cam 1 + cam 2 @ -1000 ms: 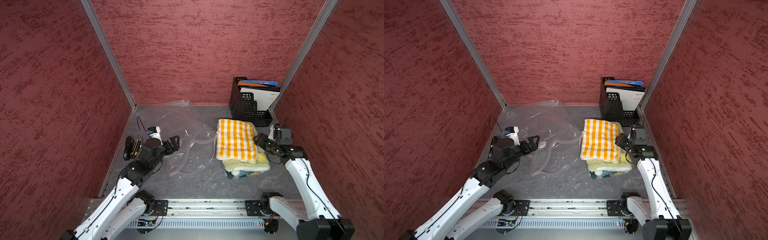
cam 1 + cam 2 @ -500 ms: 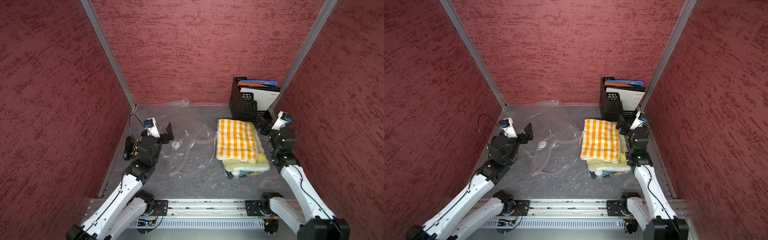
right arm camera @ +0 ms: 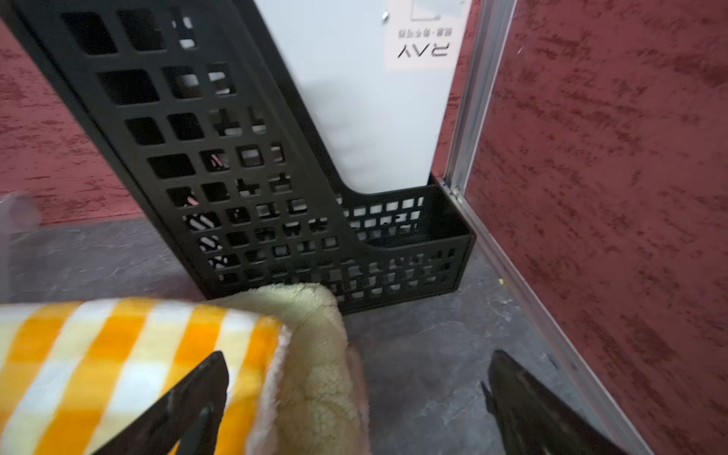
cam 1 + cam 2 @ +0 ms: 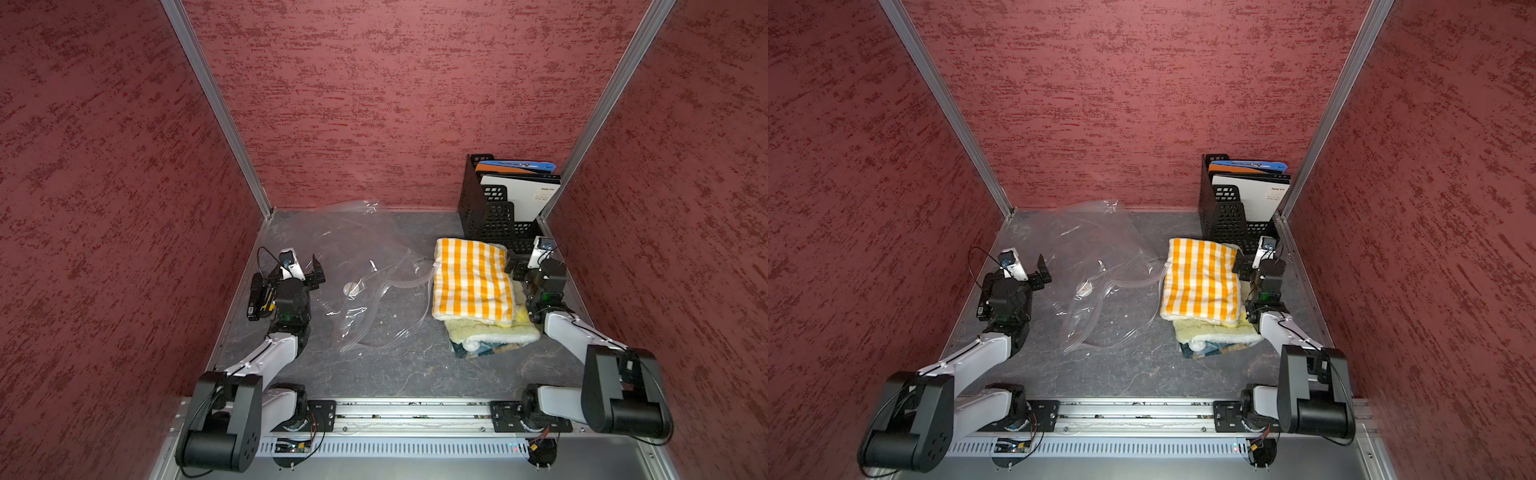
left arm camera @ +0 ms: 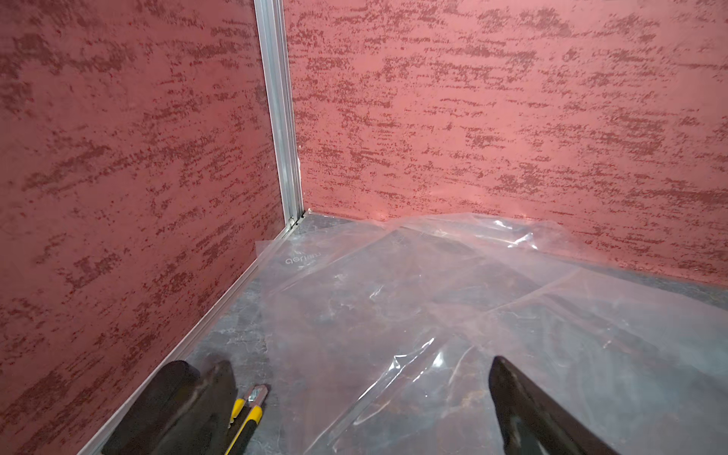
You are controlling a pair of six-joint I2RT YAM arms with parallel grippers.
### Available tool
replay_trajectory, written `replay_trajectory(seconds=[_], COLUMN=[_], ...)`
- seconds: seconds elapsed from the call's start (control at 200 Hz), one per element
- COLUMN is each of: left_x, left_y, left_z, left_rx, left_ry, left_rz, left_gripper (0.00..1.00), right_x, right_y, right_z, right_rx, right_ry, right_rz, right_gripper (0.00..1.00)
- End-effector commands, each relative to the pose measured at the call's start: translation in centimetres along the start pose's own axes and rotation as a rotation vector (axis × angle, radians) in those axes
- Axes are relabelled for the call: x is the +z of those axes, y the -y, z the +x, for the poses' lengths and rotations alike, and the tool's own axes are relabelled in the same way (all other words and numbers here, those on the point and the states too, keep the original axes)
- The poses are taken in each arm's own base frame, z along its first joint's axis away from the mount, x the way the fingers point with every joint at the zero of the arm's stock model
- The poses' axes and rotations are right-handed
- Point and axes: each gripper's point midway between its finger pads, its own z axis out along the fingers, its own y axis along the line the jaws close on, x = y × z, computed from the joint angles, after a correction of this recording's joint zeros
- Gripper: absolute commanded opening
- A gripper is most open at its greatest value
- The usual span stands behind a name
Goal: Take the blanket out of the vacuum bag
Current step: Place the blanket at the center of the board.
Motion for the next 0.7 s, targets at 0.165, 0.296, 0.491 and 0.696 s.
replay_trajectory(seconds=[0.165, 0.296, 0.491, 0.696], left_x=[1.1, 2.0, 3.5, 3.7], left_y=[1.3, 1.9, 2.5, 2.5], left_z=[4.1, 4.5, 5.2, 5.6], left_rx=[-0.018, -0.005, 0.006, -0.005], left_ry=[-0.009, -0.018, -0.098, -0.136], left_rz=[0.134, 0.15, 0.178, 0.192], left_gripper=[0.99, 0.99, 1.0, 0.99], right_x=[-1.3, -1.3, -2.5, -0.5], right_y=[-2.5, -2.1, -1.7, -4.1], right_z=[2.8, 3.4, 3.4, 4.4], right_rx=[-0.023, 0.003, -0.008, -0.142], right_ry=[-0.006, 0.024, 0.066, -0.066], right_rz=[-0.093, -0.071, -0.04, -0.15], right_gripper=[0.99, 0.99, 0.99, 0.99])
